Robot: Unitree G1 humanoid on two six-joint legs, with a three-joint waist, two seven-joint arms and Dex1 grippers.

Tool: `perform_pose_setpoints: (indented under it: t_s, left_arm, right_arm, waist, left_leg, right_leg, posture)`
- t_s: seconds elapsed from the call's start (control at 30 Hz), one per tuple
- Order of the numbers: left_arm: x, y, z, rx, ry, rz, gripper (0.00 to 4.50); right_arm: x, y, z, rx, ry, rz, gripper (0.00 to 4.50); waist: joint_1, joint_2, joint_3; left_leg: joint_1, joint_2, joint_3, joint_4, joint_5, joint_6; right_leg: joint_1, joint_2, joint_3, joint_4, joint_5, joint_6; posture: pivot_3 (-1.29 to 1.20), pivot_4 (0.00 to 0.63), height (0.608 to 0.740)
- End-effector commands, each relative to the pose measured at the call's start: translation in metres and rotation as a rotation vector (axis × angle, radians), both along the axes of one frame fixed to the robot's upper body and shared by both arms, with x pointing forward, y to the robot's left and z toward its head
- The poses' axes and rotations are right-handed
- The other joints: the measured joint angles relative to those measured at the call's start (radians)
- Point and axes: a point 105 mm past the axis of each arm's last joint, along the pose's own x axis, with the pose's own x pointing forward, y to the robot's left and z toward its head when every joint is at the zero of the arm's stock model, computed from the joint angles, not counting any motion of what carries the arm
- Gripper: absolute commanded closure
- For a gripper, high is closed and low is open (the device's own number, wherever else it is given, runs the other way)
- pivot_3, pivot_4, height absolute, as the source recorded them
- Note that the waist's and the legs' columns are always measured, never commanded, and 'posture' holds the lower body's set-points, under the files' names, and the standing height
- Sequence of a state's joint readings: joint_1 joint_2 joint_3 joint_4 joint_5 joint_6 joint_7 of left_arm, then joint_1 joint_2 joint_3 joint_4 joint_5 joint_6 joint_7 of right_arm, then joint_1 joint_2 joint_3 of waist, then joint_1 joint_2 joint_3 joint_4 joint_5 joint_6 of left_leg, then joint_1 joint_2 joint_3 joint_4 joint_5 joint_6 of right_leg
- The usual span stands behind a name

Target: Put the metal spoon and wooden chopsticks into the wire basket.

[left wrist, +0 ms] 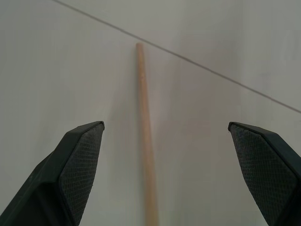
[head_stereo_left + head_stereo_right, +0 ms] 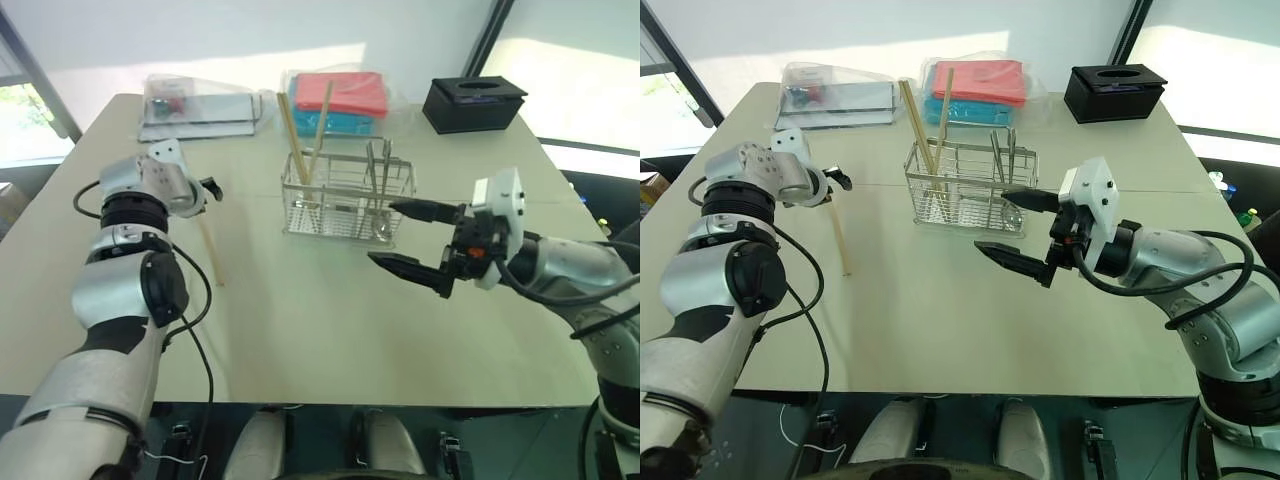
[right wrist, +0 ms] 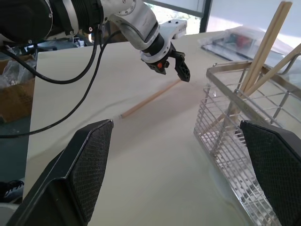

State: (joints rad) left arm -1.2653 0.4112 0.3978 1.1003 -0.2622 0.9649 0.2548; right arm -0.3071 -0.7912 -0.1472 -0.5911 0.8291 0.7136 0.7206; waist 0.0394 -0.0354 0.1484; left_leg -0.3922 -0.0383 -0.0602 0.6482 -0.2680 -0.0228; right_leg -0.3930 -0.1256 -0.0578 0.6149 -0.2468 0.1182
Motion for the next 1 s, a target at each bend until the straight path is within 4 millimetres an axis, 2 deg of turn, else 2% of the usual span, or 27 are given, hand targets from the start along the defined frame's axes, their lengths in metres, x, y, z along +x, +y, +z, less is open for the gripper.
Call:
perform_pose_setpoints:
  t_s: [0.03,0.37,0.47,0.6,0.67,0.87,1.0]
  left_arm:
    - [0.004,0.003,0.009,0.026,-0.027,0.014,0.03]
    - [-0.003,0.011,-0.021,0.05,0.036,0.038,0.03]
    - [-0.005,0.015,-0.024,0.055,0.041,0.057,1.38]
    - [-0.005,0.015,-0.025,0.051,0.047,0.064,3.53]
    - [-0.006,0.015,-0.025,0.052,0.05,0.066,4.47]
    - [-0.007,0.02,-0.024,0.038,0.053,0.097,4.47]
    - [-0.001,0.025,-0.01,0.041,-0.016,0.111,4.47]
  right_arm:
    - [-0.008,-0.004,0.011,-0.004,-0.053,-0.005,0.0]
    - [-0.012,-0.004,0.009,0.006,-0.055,-0.027,0.0]
    - [-0.012,-0.004,0.008,0.01,-0.053,-0.032,0.0]
    - [-0.013,-0.005,0.006,0.013,-0.05,-0.036,0.0]
    - [-0.014,-0.004,0.006,0.015,-0.05,-0.036,0.0]
    - [-0.012,-0.005,0.006,0.019,-0.049,-0.036,0.0]
    - [-0.009,-0.008,0.006,0.015,-0.049,-0.04,0.0]
  waist:
    - [0.001,0.0,0.0]
    - [-0.001,0.001,-0.001]
    - [-0.001,0.002,-0.001]
    - [0.003,0.002,-0.001]
    - [0.003,0.001,-0.002]
    - [0.0,0.001,-0.002]
    - [0.0,0.001,-0.002]
  left_leg:
    - [0.0,0.0,0.0,0.0,0.0,0.0]
    - [0.001,0.0,0.001,0.0,0.0,0.0]
    - [0.002,0.0,0.001,0.0,0.0,0.0]
    - [0.002,-0.001,0.001,0.0,0.0,0.0]
    - [0.002,-0.001,0.001,0.001,0.0,0.0]
    - [0.002,-0.002,0.001,0.001,0.0,0.0]
    - [0.002,-0.002,0.001,0.001,0.0,0.0]
  right_leg:
    - [0.0,0.0,0.0,0.0,0.0,0.0]
    - [0.001,-0.001,0.0,0.001,0.0,0.0]
    - [0.001,-0.001,0.0,0.001,0.0,0.0]
    - [0.001,-0.002,0.0,0.002,0.0,0.0]
    - [0.002,-0.003,-0.001,0.001,0.0,0.0]
    - [0.001,-0.003,-0.001,0.001,0.0,0.0]
    - [0.001,-0.003,-0.001,0.001,0.0,0.0]
  posture:
    - [0.0,0.15,0.667]
    - [0.0,0.15,0.667]
    - [0.0,0.15,0.667]
    - [0.0,0.15,0.667]
    - [0.0,0.15,0.667]
    - [0.0,0.15,0.667]
    - [0.0,0.15,0.667]
